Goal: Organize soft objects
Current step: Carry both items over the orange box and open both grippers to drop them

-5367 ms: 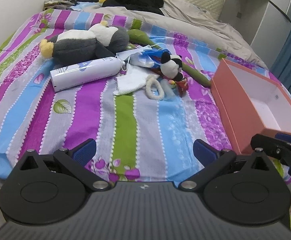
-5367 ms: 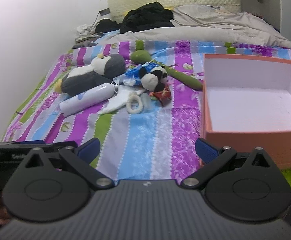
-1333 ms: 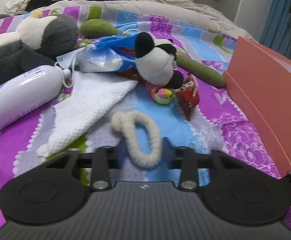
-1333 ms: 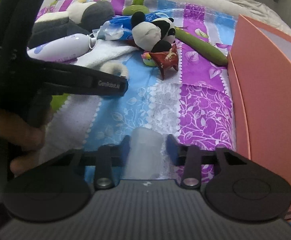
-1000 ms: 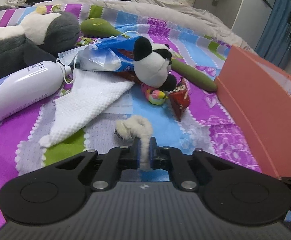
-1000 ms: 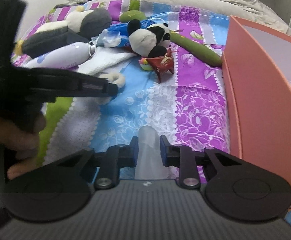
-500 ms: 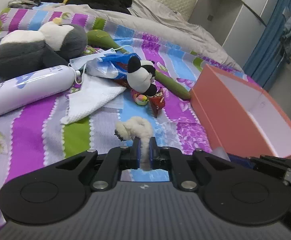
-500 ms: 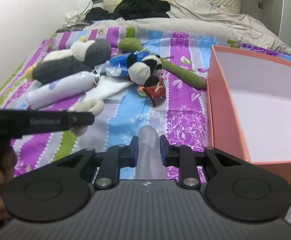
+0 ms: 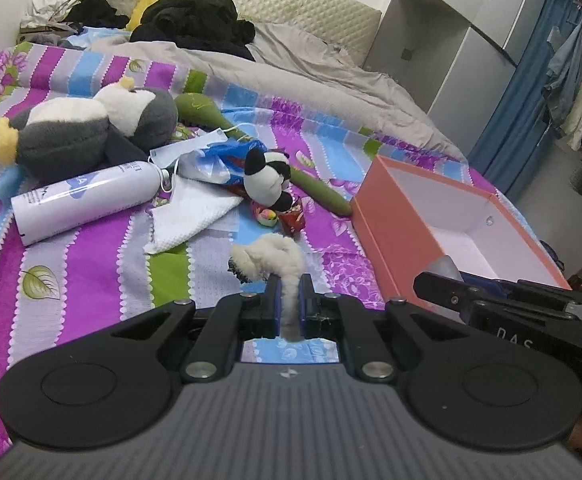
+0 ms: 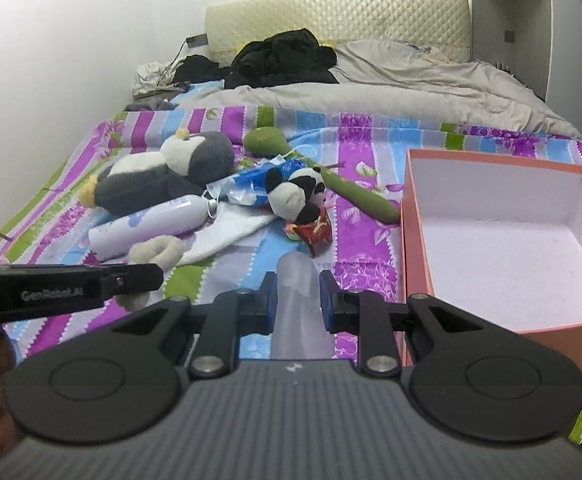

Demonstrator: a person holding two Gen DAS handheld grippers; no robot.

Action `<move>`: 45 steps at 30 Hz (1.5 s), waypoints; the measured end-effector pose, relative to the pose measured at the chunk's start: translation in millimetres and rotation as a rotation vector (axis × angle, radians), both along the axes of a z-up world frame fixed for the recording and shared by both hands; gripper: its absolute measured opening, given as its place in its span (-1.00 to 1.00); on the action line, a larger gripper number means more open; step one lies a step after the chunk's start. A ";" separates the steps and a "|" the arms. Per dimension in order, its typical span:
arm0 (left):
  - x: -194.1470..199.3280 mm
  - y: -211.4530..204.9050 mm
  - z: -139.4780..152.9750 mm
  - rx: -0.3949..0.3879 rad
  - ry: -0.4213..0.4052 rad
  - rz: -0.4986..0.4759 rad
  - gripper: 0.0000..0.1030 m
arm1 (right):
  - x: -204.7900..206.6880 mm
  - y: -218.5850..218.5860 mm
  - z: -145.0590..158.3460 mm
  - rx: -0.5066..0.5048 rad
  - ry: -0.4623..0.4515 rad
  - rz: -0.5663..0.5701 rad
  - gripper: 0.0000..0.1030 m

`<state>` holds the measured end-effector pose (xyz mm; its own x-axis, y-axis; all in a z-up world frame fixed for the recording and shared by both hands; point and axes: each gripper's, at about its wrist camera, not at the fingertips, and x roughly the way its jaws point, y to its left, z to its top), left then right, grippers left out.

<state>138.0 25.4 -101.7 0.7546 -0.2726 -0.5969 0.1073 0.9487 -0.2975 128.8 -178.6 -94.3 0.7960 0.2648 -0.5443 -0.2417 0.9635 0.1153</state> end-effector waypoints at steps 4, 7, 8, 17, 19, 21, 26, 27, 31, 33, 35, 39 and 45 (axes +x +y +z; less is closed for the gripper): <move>-8.4 -2.7 14.4 -0.003 -0.011 -0.010 -0.81 | -5.3 -5.7 8.8 0.014 -0.009 -0.006 -0.50; -11.0 -10.8 21.5 0.000 -0.015 -0.029 -0.81 | -10.8 -13.4 13.2 0.018 -0.015 -0.023 -0.50; -11.5 -14.4 23.8 -0.001 -0.017 -0.038 -0.81 | -12.3 -17.4 14.3 0.024 -0.014 -0.032 -0.50; -9.1 -61.1 38.7 -0.019 -0.023 -0.149 -0.81 | -34.4 -60.1 18.7 0.032 -0.016 -0.135 -0.50; -9.1 -75.0 39.7 -0.026 -0.023 -0.181 -0.80 | -38.8 -70.5 18.5 0.030 -0.015 -0.157 -0.50; -8.8 -89.7 40.9 -0.027 -0.023 -0.212 -0.81 | -44.7 -82.9 18.5 0.027 -0.013 -0.186 -0.50; -8.9 -125.2 43.9 -0.024 -0.027 -0.284 -0.81 | -54.4 -112.9 15.5 0.031 -0.004 -0.254 -0.50; -7.7 -131.7 43.9 -0.022 -0.027 -0.296 -0.80 | -54.6 -117.7 14.5 0.033 -0.002 -0.264 -0.50; 1.6 -159.6 43.2 -0.012 -0.024 -0.343 -0.80 | -47.4 -137.6 14.1 0.029 -0.006 -0.301 -0.50; 11.8 -175.2 40.9 0.003 -0.009 -0.373 -0.80 | -41.2 -147.0 15.6 0.016 -0.009 -0.313 -0.50; 25.5 -186.9 38.4 0.001 0.004 -0.396 -0.80 | -33.5 -156.5 18.0 0.007 -0.015 -0.323 -0.50; 55.5 -209.6 37.4 -0.001 0.035 -0.419 -0.80 | -11.4 -178.5 22.6 0.033 0.003 -0.331 -0.50; 108.8 -239.5 40.8 0.021 0.077 -0.466 -0.80 | 24.3 -204.6 24.7 0.058 0.060 -0.319 -0.50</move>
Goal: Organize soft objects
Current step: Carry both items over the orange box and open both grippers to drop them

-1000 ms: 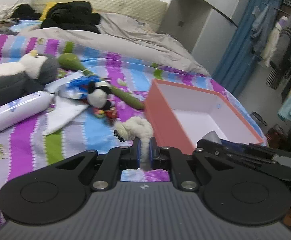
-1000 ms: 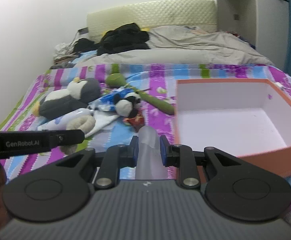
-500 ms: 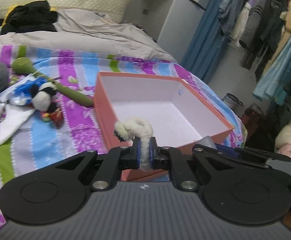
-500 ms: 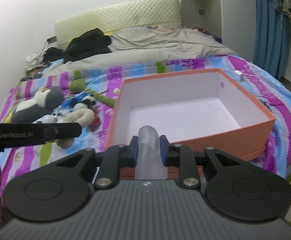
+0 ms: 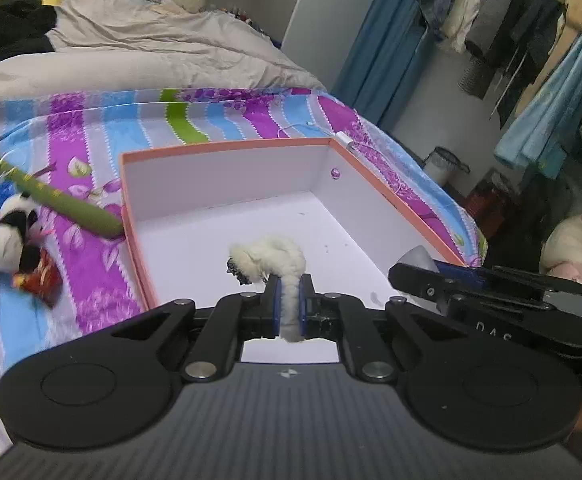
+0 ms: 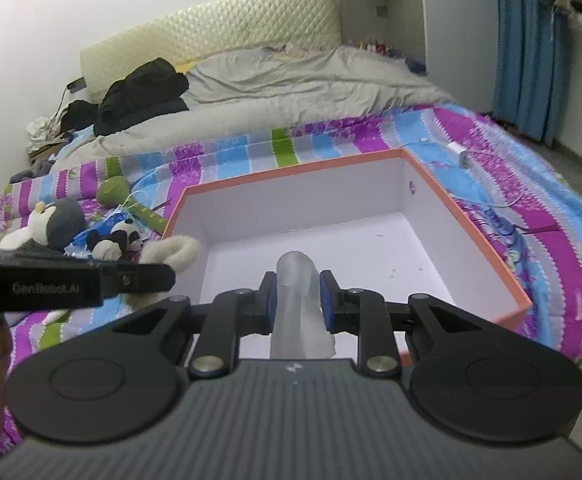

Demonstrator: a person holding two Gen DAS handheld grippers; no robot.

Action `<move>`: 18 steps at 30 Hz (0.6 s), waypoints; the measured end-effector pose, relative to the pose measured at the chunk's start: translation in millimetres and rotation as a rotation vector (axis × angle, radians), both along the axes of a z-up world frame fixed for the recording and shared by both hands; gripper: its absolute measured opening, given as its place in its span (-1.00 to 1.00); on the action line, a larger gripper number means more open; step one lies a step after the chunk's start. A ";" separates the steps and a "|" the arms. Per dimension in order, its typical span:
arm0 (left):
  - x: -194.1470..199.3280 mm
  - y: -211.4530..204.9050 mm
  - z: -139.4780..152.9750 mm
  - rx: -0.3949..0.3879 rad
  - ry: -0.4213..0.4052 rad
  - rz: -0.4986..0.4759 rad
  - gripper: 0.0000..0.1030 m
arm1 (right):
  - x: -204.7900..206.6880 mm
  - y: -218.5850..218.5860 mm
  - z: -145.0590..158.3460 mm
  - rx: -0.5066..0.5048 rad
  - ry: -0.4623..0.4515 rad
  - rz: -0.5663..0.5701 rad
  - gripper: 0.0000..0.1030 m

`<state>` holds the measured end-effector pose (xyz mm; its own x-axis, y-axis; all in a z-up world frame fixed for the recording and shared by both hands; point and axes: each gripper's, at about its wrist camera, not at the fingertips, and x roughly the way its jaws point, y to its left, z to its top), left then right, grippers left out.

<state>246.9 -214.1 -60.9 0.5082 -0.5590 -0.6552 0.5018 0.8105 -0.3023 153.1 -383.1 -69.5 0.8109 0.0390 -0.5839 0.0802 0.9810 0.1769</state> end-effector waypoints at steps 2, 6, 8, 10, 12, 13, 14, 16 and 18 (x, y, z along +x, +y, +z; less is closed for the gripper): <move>16.2 -8.1 4.8 0.020 0.005 0.008 -0.80 | 14.2 -6.9 -1.9 0.022 0.032 0.008 -0.50; 49.8 -26.2 14.2 0.042 0.047 -0.015 -0.80 | 39.3 -19.4 -9.5 0.058 0.119 0.015 -0.49; 66.6 -35.0 13.1 0.059 0.093 -0.029 -0.80 | 51.4 -23.3 -14.6 0.056 0.165 0.021 -0.49; 82.3 -40.7 8.1 0.076 0.141 -0.033 -0.80 | 60.4 -27.1 -19.7 0.064 0.203 0.025 -0.49; 95.9 -43.2 1.0 0.082 0.196 -0.031 -0.80 | 69.1 -29.8 -25.1 0.054 0.238 0.019 -0.48; 103.1 -44.4 -2.6 0.092 0.218 -0.026 -0.80 | 72.1 -30.3 -26.8 0.040 0.248 0.018 -0.46; 106.1 -45.2 -5.5 0.103 0.226 -0.022 -0.79 | 74.9 -30.2 -28.7 0.030 0.259 0.021 -0.46; 110.8 -47.6 -9.7 0.126 0.230 -0.030 -0.79 | 78.9 -31.3 -31.1 0.025 0.276 0.023 -0.44; 114.8 -47.6 -13.3 0.135 0.244 -0.026 -0.79 | 82.3 -33.2 -32.0 0.022 0.282 0.020 -0.43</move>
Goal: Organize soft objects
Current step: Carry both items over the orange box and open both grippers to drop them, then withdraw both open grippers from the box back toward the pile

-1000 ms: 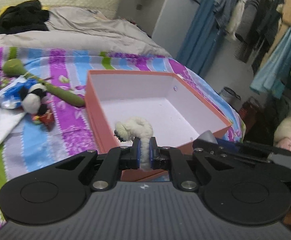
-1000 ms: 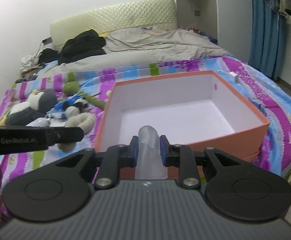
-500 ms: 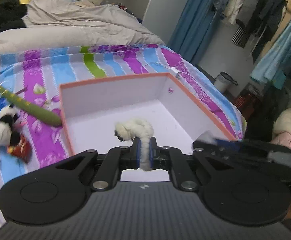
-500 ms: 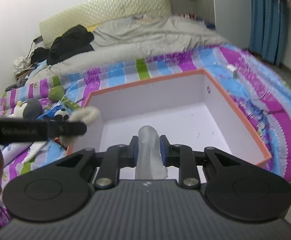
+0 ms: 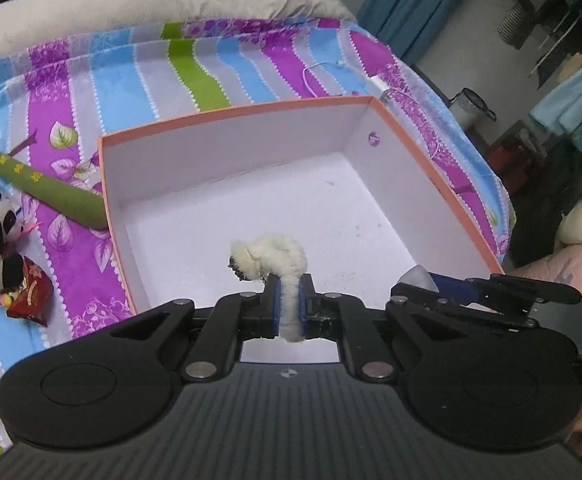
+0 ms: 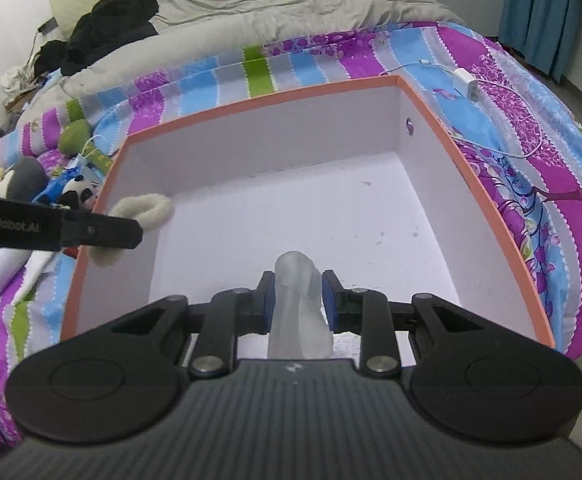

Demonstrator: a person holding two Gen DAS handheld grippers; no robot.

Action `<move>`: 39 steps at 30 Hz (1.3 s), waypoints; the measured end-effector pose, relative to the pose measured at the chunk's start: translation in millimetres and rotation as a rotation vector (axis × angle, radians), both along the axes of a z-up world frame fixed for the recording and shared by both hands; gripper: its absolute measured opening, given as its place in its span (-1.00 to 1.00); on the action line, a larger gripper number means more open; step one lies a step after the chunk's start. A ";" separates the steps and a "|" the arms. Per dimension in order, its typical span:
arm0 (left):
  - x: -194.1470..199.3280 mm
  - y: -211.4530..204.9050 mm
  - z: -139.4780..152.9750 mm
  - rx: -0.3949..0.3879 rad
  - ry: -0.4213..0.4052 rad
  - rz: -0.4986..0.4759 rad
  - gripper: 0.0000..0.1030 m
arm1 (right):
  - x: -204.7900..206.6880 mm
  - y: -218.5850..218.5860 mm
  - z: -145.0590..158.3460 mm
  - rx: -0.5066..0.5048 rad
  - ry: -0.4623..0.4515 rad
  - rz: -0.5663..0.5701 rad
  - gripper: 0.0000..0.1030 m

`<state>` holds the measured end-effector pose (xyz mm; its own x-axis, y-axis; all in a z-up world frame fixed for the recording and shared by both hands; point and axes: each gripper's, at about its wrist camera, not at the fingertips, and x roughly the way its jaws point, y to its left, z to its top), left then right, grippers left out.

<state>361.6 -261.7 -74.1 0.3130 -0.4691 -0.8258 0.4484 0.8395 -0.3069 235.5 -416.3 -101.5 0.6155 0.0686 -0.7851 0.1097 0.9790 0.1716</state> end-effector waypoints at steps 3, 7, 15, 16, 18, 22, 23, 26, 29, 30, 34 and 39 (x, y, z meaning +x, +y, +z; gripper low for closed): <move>1.3 0.6 -3.1 0.006 0.009 -0.010 -0.78 | 0.2 -1.4 -0.3 0.005 -0.003 0.003 -0.27; -0.6 1.4 -2.3 0.026 -0.005 -0.002 -0.46 | -4.0 -3.5 -0.6 0.022 -0.005 -0.006 -0.27; -24.8 9.8 11.9 0.025 -0.108 0.001 -0.18 | -24.0 -2.1 5.8 0.015 -0.067 -0.008 -0.09; -29.7 10.9 14.7 0.022 -0.123 0.002 -0.18 | -28.8 -1.7 7.4 0.015 -0.081 -0.013 -0.09; -39.9 13.7 20.4 0.018 -0.157 0.001 -0.18 | -36.6 -2.1 9.5 0.022 -0.103 -0.013 -0.09; -65.1 19.9 32.6 0.009 -0.242 -0.009 -0.18 | -54.6 4.3 12.4 0.011 -0.146 -0.006 -0.09; -72.6 21.8 35.3 0.005 -0.260 -0.013 -0.18 | -59.6 5.4 12.4 0.016 -0.156 -0.007 -0.09; -90.9 24.9 36.8 0.011 -0.305 -0.040 -0.18 | -72.8 8.7 11.8 0.033 -0.182 -0.011 -0.09; -106.8 31.2 35.7 0.016 -0.341 -0.039 -0.18 | -86.6 14.2 12.4 0.019 -0.213 -0.008 -0.09; -112.0 34.0 35.5 0.010 -0.347 -0.034 -0.18 | -90.9 16.5 12.6 0.015 -0.222 -0.007 -0.09; -133.0 45.9 34.0 -0.029 -0.360 -0.017 -0.18 | -110.2 26.9 16.2 0.007 -0.267 -0.004 -0.09; -162.5 58.3 37.2 -0.049 -0.396 -0.015 -0.18 | -131.2 38.3 20.8 0.027 -0.314 0.001 -0.09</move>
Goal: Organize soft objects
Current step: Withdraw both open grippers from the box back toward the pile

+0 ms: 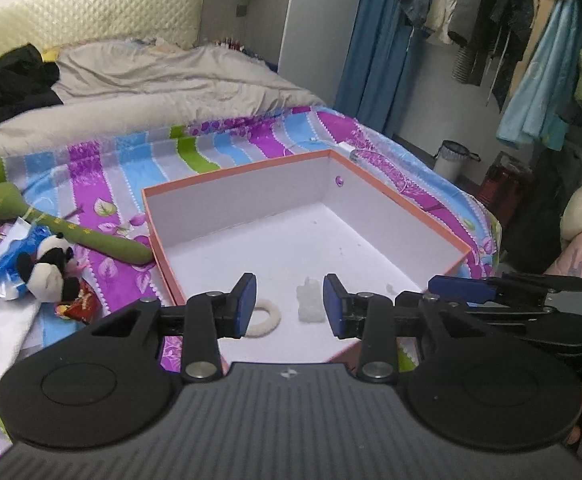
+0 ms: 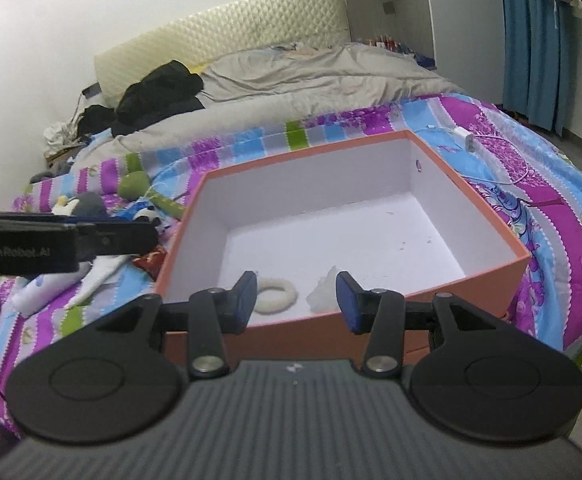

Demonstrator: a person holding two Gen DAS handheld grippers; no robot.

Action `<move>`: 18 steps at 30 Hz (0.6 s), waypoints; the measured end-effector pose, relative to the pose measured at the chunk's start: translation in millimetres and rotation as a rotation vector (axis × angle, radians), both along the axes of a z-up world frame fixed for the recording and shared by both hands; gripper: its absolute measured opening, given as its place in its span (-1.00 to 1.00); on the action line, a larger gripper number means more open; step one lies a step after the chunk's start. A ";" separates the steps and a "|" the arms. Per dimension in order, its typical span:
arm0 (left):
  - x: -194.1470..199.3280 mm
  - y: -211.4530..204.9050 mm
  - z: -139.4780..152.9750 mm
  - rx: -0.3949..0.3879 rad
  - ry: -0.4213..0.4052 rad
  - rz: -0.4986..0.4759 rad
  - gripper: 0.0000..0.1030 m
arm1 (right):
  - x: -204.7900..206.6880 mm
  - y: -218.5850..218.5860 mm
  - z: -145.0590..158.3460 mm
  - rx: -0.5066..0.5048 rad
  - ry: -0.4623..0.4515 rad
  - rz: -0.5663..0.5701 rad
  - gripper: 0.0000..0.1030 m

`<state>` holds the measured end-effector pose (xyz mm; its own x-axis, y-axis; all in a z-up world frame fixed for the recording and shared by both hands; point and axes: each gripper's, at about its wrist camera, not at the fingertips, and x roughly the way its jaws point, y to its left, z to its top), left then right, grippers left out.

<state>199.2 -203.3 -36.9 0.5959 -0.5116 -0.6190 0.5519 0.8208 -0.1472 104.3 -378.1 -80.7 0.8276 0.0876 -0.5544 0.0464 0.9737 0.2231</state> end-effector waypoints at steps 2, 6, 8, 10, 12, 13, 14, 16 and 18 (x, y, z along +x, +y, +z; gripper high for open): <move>-11.4 3.9 1.3 0.003 -0.019 0.008 -0.18 | -7.8 4.9 1.0 0.006 -0.009 0.005 -0.09; -33.7 17.5 1.4 -0.036 -0.017 0.030 -0.18 | -23.2 15.9 0.3 0.012 -0.028 0.013 -0.09; -42.8 22.5 1.1 -0.044 -0.017 0.040 -0.18 | -30.3 20.0 0.0 0.025 -0.034 0.015 -0.09; -52.7 27.8 1.6 -0.047 -0.024 0.057 -0.18 | -34.5 23.9 0.8 0.030 -0.043 0.014 -0.09; -61.1 33.6 2.0 -0.054 -0.028 0.069 -0.18 | -37.6 30.1 1.7 0.004 -0.049 0.020 -0.09; -63.8 36.3 1.7 -0.057 -0.027 0.074 -0.18 | -38.7 33.2 1.8 -0.009 -0.052 0.025 -0.09; -67.1 39.5 1.4 -0.060 -0.027 0.080 -0.18 | -39.6 35.8 1.5 -0.012 -0.050 0.030 -0.09; -72.5 46.4 0.9 -0.065 -0.027 0.099 -0.18 | -40.2 40.0 -0.2 -0.001 -0.044 0.044 -0.09; -76.6 53.7 0.2 -0.061 -0.035 0.118 -0.18 | -40.5 44.9 -1.7 -0.003 -0.041 0.049 -0.09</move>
<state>122.6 -149.6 -36.7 0.6747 -0.4731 -0.5666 0.4579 0.8703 -0.1814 63.8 -333.2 -82.4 0.8444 0.1272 -0.5204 -0.0105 0.9752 0.2213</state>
